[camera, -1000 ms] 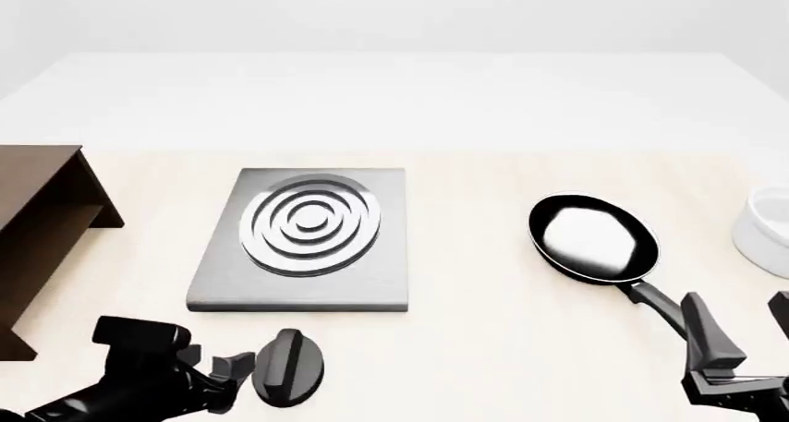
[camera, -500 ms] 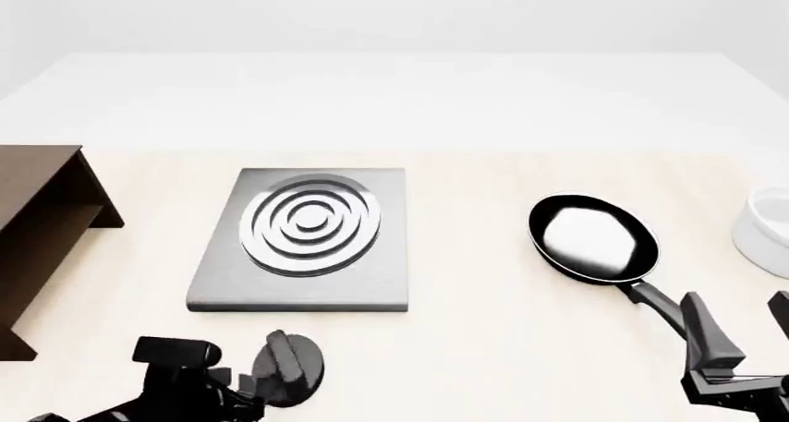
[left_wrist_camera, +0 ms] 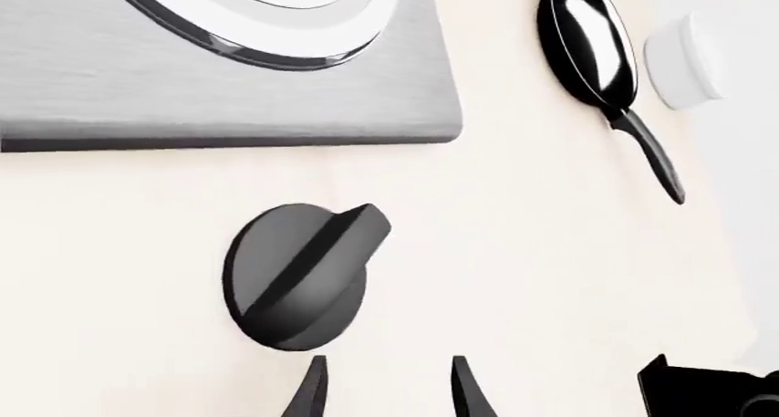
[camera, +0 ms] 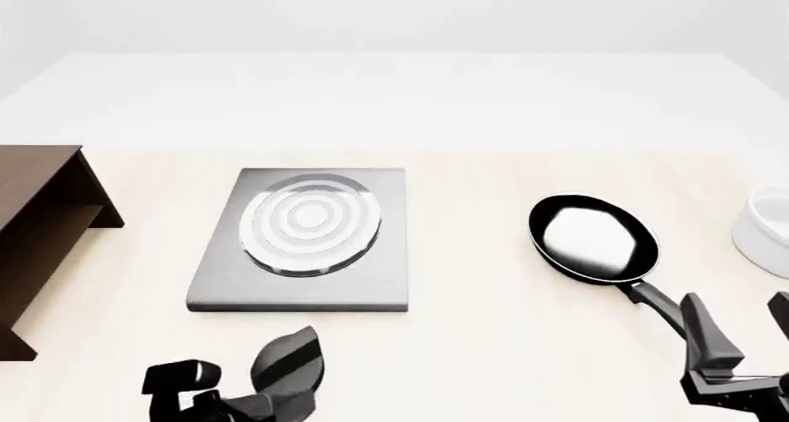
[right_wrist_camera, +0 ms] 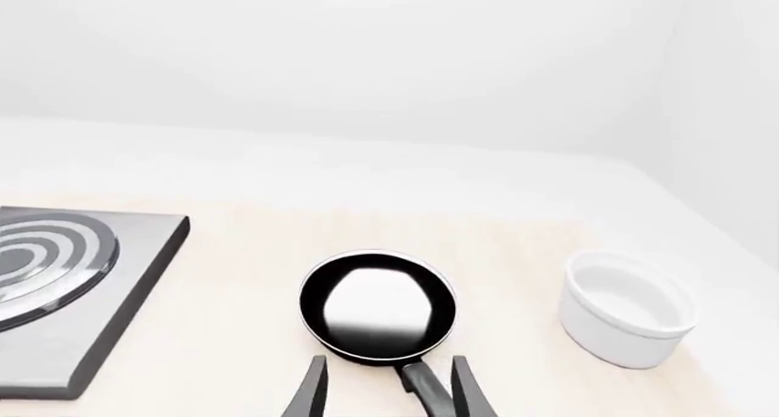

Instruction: Turn on the stove and put the frying pan on it.

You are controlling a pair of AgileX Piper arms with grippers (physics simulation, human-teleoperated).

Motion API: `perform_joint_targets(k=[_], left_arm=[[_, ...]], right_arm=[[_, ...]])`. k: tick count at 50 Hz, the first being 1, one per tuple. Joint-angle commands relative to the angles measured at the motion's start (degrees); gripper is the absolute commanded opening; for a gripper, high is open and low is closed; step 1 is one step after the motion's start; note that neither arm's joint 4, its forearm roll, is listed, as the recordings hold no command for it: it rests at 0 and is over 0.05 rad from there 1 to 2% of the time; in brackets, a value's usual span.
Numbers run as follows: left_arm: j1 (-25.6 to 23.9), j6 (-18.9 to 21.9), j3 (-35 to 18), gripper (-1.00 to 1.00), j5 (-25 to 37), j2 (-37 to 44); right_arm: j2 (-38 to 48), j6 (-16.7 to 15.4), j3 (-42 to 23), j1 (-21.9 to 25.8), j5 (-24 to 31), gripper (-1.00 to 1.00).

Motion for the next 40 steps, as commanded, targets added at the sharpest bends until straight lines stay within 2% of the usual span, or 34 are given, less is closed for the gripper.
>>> perform_joint_targets(k=[1,2,3,4,5,7,10,11,13,14,15,16,17,18,19,20,21,22,23,24,25,26,28,29,30,31,32,33,34,36,37,40], left_arm=[[-2.8,2.71,-3.64,1.0,18.78,-19.47],[-2.8,2.71,-3.66,1.0,18.92,-19.59],[-1.36,4.81,-4.7,1.0,21.21,-21.03],[3.87,12.31,-8.35,1.0,31.61,-30.92],[4.01,11.73,-8.94,1.0,34.54,-35.58],[10.26,19.11,-12.08,1.0,42.04,-42.95],[16.19,26.13,-14.52,1.0,47.62,-50.44],[19.9,31.39,-15.67,1.0,50.49,-54.85],[23.23,34.5,-15.94,1.0,52.24,-59.2],[29.72,39.21,-17.83,1.0,56.31,-68.26],[31.79,41.98,-18.75,1.0,55.96,-70.09],[35.77,50.92,-19.31,1.0,51.2,-70.1],[37.12,54.89,-17.99,1.0,47.98,-70.1],[37.12,54.89,-17.95,1.0,47.93,-70.1],[41.61,54.98,-15.59,1.0,40.62,-70.1],[41.61,54.98,-15.49,1.0,40.51,-70.1],[46.06,48.99,-11.23,1.0,37.42,-70.1],[46.71,47.6,-8.9,1.0,35.91,-70.1],[46.89,48.26,-6.42,1.0,33.67,-70.1],[47.82,50.76,-3.53,1.0,31.72,-70.1],[47.18,49.31,-3.23,1.0,32.47,-70.1],[45.3,49.51,-3.55,1.0,33.94,-70.1],[45.72,50.14,-4.89,1.0,33.73,-70.09],[44.74,50.17,-5.08,1.0,33.85,-70.09],[44.65,52.51,-5.55,1.0,32.71,-70.1],[43.86,53.1,-6.21,1.0,32.24,-70.1],[43.47,54.21,-6.74,1.0,31.78,-70.1],[43.93,56.49,-6.48,1.0,30.9,-70.1],[43.8,58.48,-5.62,1.0,29.77,-70.1],[43.98,56.67,-4.52,1.0,29.85,-70.1],[44.67,55.6,-4.06,1.0,30.18,-70.1],[44.24,55.4,-2.85,1.0,29.74,-70.1]], right_arm=[[2.22,-0.17,0.01,0.08,-1.4,1.0],[2.25,-0.17,0.01,0.08,-1.42,1.0],[2.19,-0.09,0.0,-0.07,-1.39,1.0],[2.05,0.2,0.0,-0.29,-1.16,1.0],[2.01,0.19,0.0,-0.25,-1.09,1.0],[2.07,0.11,0.0,-0.23,-1.23,1.0],[2.55,0.28,0.0,-0.21,-1.53,1.0],[2.89,0.31,0.0,-0.43,-1.76,1.0],[2.29,0.38,0.0,-0.76,-1.31,1.0],[1.4,0.32,-0.01,-1.24,-0.51,1.0],[0.16,0.78,-0.02,-1.55,0.57,1.0],[-0.58,0.38,-0.02,-1.89,1.49,1.0],[1.64,-0.23,-0.02,-3.44,0.36,1.0],[1.85,-0.23,-0.02,-3.44,0.15,1.0],[-0.42,3.15,-0.66,-3.94,2.82,1.0],[-0.7,3.15,-0.7,-3.94,3.13,1.0],[-2.8,-0.67,-3.71,-2.84,8.49,1.0],[-4.21,-0.28,-6.73,-1.57,12.87,1.0],[-3.71,-0.84,-8.94,-1.31,14.97,1.0],[-2.76,-2.73,-12.36,-1.03,18.03,1.0],[-2.6,-2.47,-14.35,0.52,19.94,1.0],[-1.45,-3.13,-16.74,1.88,22.04,1.0],[3.15,-6.43,-19.28,1.97,22.98,1.0],[7.34,-8.45,-23.3,5.31,25.92,1.0],[10.13,-11.5,-25.71,4.88,27.16,1.0],[11.92,-13.62,-27.42,5.72,28.33,1.0],[13.92,-12.98,-29.68,7.5,30.12,1.0],[15.75,-13.9,-31.06,7.91,31.43,1.0],[18.37,-13.53,-32.64,7.32,31.99,1.0],[20.59,-16.43,-33.68,7.02,33.28,1.0],[21.48,-15.78,-34.34,7.12,34.37,1.0],[26.12,-19.27,-34.75,5.01,33.48,1.0]])
